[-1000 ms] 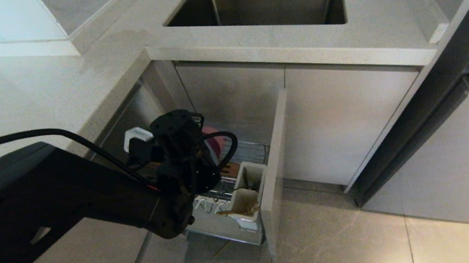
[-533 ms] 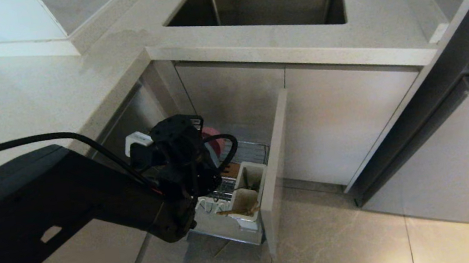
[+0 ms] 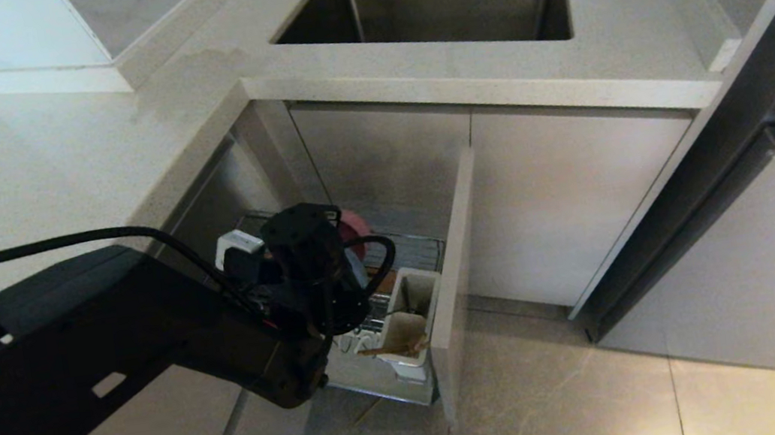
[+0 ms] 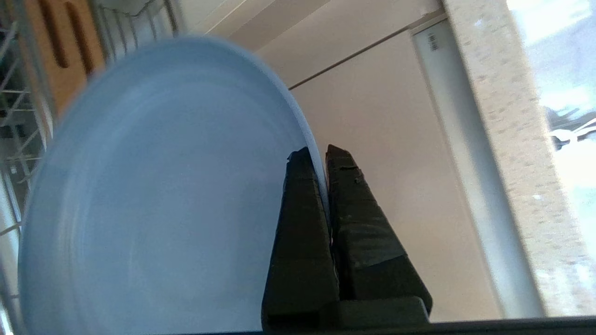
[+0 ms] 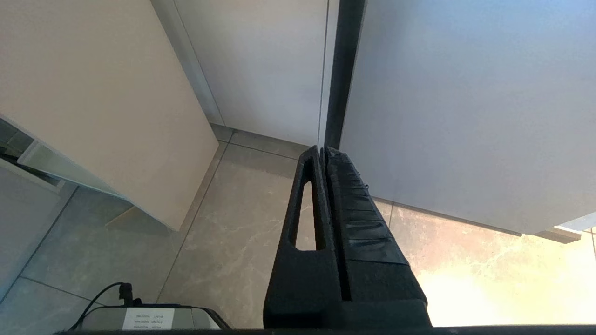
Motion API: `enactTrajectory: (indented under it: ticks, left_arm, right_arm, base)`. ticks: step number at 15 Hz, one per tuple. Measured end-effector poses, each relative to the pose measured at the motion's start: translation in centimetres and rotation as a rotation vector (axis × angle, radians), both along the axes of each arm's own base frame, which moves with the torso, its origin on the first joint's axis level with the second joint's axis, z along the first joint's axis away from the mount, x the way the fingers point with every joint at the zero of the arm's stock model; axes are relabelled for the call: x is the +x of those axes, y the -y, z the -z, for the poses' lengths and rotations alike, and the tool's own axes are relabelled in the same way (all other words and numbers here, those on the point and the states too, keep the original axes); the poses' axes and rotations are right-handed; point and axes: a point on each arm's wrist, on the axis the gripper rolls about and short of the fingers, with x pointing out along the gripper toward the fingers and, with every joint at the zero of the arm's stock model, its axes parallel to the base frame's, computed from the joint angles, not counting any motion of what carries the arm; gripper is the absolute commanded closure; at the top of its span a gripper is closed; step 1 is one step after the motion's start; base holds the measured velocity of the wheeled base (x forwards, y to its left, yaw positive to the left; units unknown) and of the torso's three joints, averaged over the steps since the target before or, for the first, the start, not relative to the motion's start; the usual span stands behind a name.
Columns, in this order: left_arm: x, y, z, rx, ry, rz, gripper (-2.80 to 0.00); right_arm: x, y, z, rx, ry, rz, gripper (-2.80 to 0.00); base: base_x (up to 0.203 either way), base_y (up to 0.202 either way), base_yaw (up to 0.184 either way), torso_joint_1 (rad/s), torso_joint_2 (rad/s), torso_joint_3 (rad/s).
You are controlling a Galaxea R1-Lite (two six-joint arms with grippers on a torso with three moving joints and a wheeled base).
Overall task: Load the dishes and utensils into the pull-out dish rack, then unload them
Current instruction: Pick up the plate and place it in the cupboard
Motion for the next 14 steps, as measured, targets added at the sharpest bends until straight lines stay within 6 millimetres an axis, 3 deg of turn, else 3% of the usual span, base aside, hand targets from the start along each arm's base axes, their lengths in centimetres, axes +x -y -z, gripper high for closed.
enactTrajectory:
  ticks: [14]
  left_arm:
    - [0.7, 0.0, 2.7, 0.038, -0.063, -0.016, 0.00]
  right_arm:
    - [0.0, 0.0, 0.0, 0.000, 0.000, 0.000, 0.00]
  base:
    - [0.000, 0.000, 0.000, 0.000, 0.00, 0.000]
